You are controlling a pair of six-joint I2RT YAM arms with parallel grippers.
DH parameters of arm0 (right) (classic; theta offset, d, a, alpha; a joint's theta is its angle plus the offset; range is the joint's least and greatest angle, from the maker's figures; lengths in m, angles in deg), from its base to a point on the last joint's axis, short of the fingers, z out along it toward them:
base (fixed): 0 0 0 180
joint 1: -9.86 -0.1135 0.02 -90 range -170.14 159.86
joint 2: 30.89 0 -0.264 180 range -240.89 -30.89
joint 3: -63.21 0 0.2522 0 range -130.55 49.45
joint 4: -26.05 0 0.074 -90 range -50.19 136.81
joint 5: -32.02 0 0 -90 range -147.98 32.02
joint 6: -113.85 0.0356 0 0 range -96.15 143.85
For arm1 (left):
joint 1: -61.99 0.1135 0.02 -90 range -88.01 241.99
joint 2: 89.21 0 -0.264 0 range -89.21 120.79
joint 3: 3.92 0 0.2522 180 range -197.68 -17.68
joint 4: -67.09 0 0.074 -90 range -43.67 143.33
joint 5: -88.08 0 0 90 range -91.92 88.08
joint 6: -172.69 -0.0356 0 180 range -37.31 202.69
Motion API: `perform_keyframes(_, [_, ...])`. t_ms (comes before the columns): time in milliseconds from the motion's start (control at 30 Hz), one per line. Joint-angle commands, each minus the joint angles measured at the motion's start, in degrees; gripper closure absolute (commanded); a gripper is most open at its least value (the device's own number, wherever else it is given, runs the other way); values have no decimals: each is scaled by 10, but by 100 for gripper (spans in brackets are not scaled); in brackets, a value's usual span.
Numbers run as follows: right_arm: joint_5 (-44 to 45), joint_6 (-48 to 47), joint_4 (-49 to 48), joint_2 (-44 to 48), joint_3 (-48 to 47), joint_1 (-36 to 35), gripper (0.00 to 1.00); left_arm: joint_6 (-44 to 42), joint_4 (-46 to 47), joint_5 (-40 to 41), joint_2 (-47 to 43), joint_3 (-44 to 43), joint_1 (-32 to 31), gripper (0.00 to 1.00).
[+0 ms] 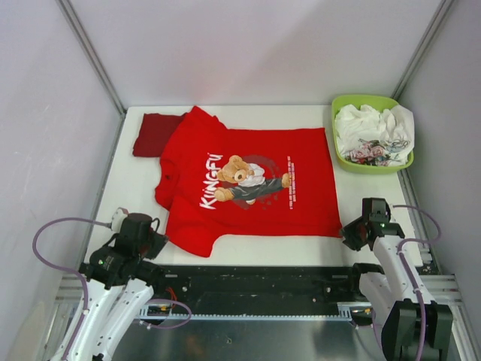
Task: Fold and stack the t-shirts
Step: Grap the side of the flattened tshirt closest away from the robot with both arms
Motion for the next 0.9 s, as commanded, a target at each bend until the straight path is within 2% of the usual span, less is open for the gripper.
perform_keyframes(0, [15,7,-32,-15,3,2,65,2,6,14,4,2,3,100])
perform_keyframes(367, [24,-3,-53,-39,8,2,68,0,6,14,4,1,3,100])
perform_keyframes(567, [17,-14,-54,-55,15,2,82,0,5,16,2,-4,3,100])
perform_keyframes(700, [9,-24,-49,-56,10,2,97,-1,4,17,-1,-16,3,100])
perform_keyframes(867, [-10,-35,-30,-52,-10,4,100,2,-10,20,-12,-28,3,100])
